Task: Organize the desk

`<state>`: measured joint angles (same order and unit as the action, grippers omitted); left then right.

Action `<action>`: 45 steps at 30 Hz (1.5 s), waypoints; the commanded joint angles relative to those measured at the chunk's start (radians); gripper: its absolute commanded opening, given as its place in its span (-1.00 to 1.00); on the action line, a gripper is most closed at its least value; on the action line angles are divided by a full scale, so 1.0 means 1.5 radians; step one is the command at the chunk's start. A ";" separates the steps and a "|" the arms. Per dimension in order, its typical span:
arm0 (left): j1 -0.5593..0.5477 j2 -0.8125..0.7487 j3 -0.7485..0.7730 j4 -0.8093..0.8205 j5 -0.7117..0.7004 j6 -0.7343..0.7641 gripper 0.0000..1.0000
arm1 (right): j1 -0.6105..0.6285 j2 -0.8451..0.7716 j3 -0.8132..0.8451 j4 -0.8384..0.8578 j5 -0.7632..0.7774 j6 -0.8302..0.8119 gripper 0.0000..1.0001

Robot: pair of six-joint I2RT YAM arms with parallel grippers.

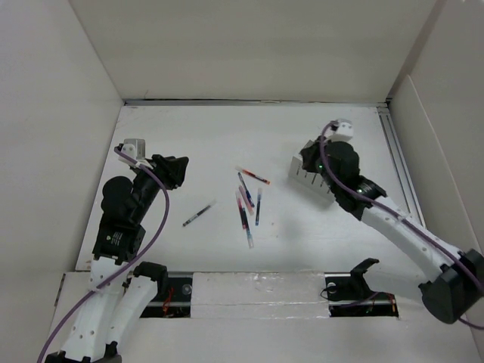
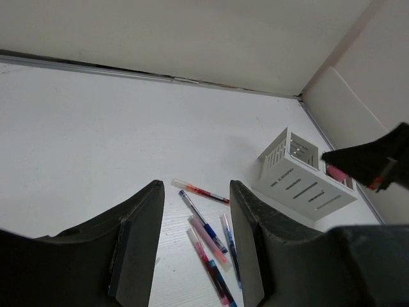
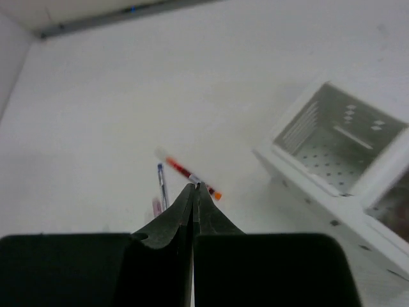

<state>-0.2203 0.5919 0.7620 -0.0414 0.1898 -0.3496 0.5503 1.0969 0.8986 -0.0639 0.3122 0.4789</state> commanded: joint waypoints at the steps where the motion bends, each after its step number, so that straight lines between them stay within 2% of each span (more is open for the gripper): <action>1: 0.004 -0.001 0.024 0.032 0.007 0.001 -0.17 | 0.054 0.131 0.049 0.033 -0.083 -0.051 -1.00; 3: 0.004 -0.007 0.020 0.036 0.006 0.000 -0.17 | 0.092 0.192 0.094 0.013 -0.081 -0.071 -0.97; 4: 0.004 -0.009 0.021 0.037 0.003 0.000 -0.17 | 0.100 0.248 0.113 0.000 -0.076 -0.079 -0.94; 7: 0.004 -0.006 0.024 0.031 0.003 0.002 -0.17 | 0.115 0.325 0.173 -0.025 -0.090 -0.098 -0.85; 9: 0.004 -0.013 0.021 0.034 0.006 0.001 -0.17 | 0.115 0.390 0.202 -0.036 -0.093 -0.101 -0.62; 10: 0.004 -0.015 0.021 0.037 0.004 0.002 -0.17 | 0.115 0.408 0.221 -0.033 -0.093 -0.112 -0.40; 13: 0.004 -0.013 0.024 0.032 0.004 0.003 -0.17 | 0.115 0.474 0.264 -0.029 -0.101 -0.144 -0.05; 14: 0.004 -0.016 0.021 0.032 0.007 0.003 -0.17 | 0.115 0.509 0.295 -0.032 -0.087 -0.150 0.01; 18: 0.004 -0.023 0.023 0.031 -0.002 0.004 -0.17 | 0.115 0.590 0.380 -0.096 -0.047 -0.180 0.01; 20: 0.004 -0.029 0.021 0.032 0.006 0.004 -0.17 | 0.115 0.634 0.427 -0.123 -0.033 -0.192 -0.09; 24: 0.004 -0.027 0.021 0.032 0.001 0.004 -0.17 | 0.115 0.670 0.443 -0.136 -0.013 -0.199 -0.11; 41: 0.004 -0.023 0.023 0.034 0.002 0.005 -0.18 | 0.109 0.803 0.607 -0.177 -0.058 -0.230 -0.10; 42: 0.004 -0.021 0.023 0.032 0.002 0.005 -0.18 | 0.109 0.807 0.611 -0.174 -0.056 -0.230 -0.13; 43: 0.004 -0.021 0.022 0.032 0.004 0.006 -0.18 | 0.102 0.810 0.614 -0.174 -0.062 -0.230 -0.30; 45: 0.004 -0.023 0.022 0.034 0.004 0.006 -0.18 | 0.102 0.814 0.623 -0.181 -0.070 -0.228 -0.47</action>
<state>-0.2203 0.5591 0.7620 -0.0418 0.1902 -0.3492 0.7158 2.3009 1.7920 -0.3077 0.2253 0.1463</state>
